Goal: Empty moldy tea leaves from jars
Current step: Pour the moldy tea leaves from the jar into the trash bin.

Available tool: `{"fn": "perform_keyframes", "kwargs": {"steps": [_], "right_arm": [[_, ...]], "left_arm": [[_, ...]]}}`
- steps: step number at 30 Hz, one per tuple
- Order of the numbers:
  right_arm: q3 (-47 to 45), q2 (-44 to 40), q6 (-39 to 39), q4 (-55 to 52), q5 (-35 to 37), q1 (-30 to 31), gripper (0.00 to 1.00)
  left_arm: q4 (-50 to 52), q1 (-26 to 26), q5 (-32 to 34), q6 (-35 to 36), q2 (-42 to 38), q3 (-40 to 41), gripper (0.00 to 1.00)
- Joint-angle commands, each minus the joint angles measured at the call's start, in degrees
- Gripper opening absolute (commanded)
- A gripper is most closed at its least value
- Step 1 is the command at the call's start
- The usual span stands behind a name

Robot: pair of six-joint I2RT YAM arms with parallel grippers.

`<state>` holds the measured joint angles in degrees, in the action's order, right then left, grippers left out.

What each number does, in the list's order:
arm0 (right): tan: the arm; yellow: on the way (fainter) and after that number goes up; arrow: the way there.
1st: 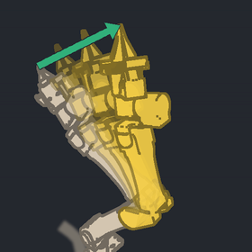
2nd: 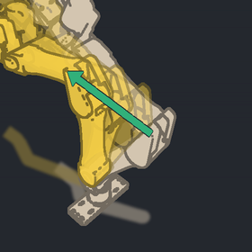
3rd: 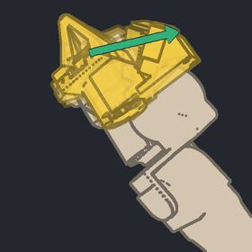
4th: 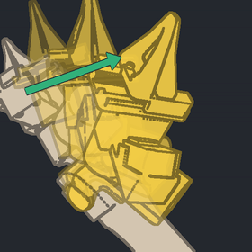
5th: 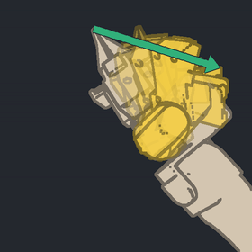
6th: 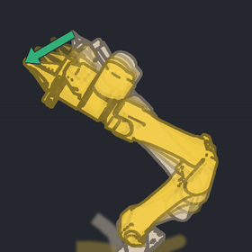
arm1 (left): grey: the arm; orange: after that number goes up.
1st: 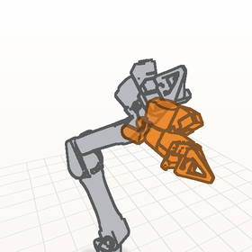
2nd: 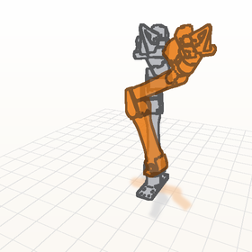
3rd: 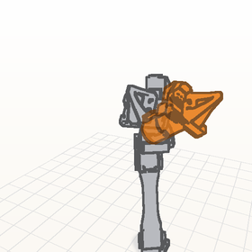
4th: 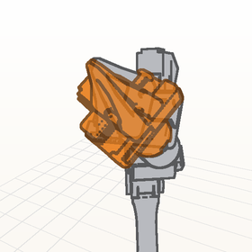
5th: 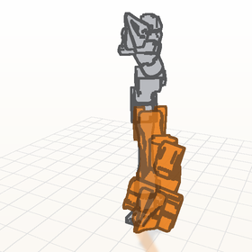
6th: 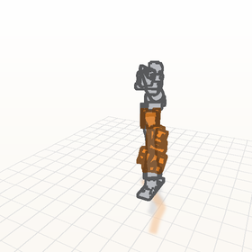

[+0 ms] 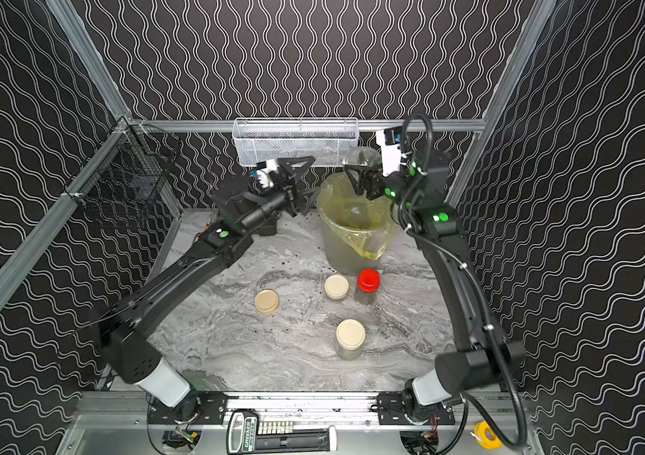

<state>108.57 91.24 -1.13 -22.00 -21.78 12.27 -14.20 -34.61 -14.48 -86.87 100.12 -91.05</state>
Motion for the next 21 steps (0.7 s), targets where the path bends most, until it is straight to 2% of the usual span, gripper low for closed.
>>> {"fn": "perform_keyframes", "kwargs": {"steps": [1,3,5,7,9,13,15,19,20,21], "right_arm": [[14.04,11.26,-5.32,-28.76,6.81,-0.21,0.00],[26.74,20.88,-6.33,-39.03,9.68,-0.20,0.00],[34.96,25.85,-6.22,-43.55,10.96,-0.18,0.00],[35.52,26.36,-5.26,-42.29,11.02,-0.16,0.00],[31.90,24.86,-4.70,-39.02,14.16,0.41,0.00],[30.69,25.88,-7.95,-39.60,31.00,3.41,0.00],[30.74,27.16,-12.23,-40.89,39.24,5.50,0.00],[32.65,28.27,-12.89,-43.65,36.36,5.40,0.00],[32.77,28.30,-12.56,-44.19,32.46,5.04,0.00],[32.63,27.80,-11.90,-44.23,25.33,3.83,0.00]], "left_arm": [[7.52,0.19,2.90,21.26,-3.80,4.04,0.99],[10.13,0.24,1.29,28.25,-5.59,6.72,0.99],[14.17,0.25,1.73,33.85,-7.24,8.21,0.99],[16.09,0.20,3.23,37.65,-9.29,10.27,0.99],[16.63,0.16,4.85,40.33,-11.63,12.63,0.99],[14.91,0.23,5.02,42.83,-14.32,15.71,0.99],[13.86,0.12,3.92,43.75,-14.81,16.45,0.99],[11.28,0.19,2.24,43.80,-15.03,17.73,0.99],[10.77,0.21,1.71,43.47,-15.04,18.06,0.99],[10.26,0.23,1.27,43.28,-15.16,18.34,0.99]]}}
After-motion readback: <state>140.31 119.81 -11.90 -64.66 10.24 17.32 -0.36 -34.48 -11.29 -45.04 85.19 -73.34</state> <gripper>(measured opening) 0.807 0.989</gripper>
